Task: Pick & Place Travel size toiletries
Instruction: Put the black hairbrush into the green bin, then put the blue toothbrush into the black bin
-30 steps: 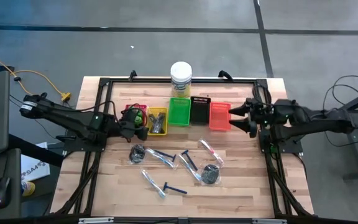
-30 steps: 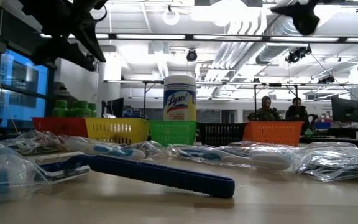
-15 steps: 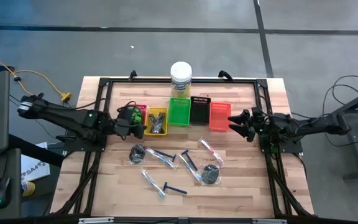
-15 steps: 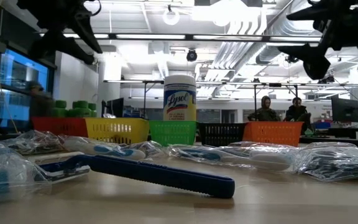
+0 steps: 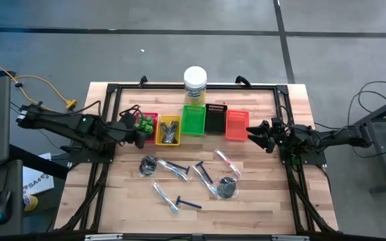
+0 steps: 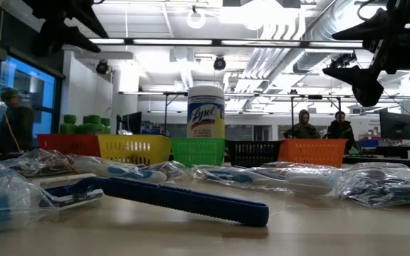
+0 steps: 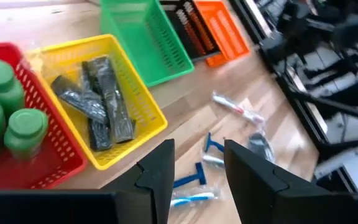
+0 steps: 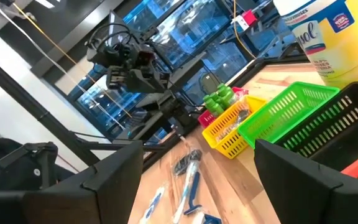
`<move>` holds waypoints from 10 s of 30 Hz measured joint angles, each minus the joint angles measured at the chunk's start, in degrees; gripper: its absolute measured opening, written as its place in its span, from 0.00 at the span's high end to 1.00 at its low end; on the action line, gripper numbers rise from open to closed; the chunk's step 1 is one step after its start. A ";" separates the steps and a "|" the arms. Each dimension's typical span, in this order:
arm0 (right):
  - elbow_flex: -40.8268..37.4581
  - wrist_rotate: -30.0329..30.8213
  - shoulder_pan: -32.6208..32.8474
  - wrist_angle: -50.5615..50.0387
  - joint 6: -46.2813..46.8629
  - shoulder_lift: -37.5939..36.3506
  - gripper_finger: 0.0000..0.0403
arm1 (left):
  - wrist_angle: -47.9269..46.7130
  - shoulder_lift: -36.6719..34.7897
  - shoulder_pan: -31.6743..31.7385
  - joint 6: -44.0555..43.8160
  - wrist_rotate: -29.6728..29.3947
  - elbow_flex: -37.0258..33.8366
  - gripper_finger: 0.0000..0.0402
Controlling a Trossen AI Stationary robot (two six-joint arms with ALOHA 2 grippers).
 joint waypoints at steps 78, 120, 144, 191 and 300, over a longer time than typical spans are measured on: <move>0.04 0.15 -0.02 0.15 -0.07 0.04 0.27 | -20.58 27.16 3.79 -8.86 26.00 4.74 0.44; 0.07 0.14 -0.02 0.15 -0.07 0.04 0.27 | 0.14 36.30 3.76 -19.58 32.54 -8.33 0.44; 0.07 0.15 -0.02 0.16 -0.07 0.04 0.27 | -1.65 31.22 3.72 -14.94 30.76 -7.28 1.00; 0.07 0.13 0.00 -0.22 -0.07 0.02 0.27 | -5.52 10.85 -2.58 -18.28 8.05 2.69 1.00; 0.07 0.14 -0.01 -1.16 -0.09 0.04 0.27 | 6.36 51.38 23.91 20.64 16.56 28.50 0.57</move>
